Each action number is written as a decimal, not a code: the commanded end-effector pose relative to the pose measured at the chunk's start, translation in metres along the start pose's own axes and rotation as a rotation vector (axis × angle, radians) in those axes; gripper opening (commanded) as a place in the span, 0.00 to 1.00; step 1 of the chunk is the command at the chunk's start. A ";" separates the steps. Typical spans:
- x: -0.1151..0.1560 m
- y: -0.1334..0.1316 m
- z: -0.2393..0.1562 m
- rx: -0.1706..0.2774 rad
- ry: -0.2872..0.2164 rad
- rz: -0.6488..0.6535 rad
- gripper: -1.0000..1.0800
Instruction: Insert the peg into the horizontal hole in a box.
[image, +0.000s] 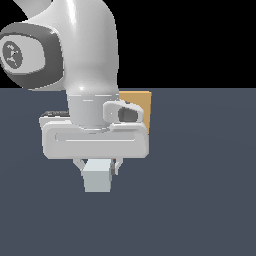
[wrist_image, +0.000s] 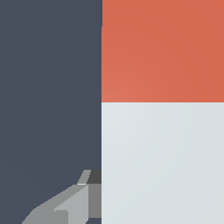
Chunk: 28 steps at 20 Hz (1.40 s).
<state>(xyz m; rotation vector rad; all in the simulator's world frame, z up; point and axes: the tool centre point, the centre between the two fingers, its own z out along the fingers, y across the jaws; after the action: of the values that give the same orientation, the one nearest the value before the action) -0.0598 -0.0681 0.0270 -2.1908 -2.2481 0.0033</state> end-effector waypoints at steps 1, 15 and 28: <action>0.009 0.002 -0.005 -0.004 0.000 0.009 0.00; 0.102 0.020 -0.045 -0.004 0.000 0.131 0.00; 0.160 0.041 -0.071 -0.003 0.000 0.210 0.00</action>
<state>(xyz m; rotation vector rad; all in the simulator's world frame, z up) -0.0259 0.0899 0.0944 -2.4078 -2.0151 0.0046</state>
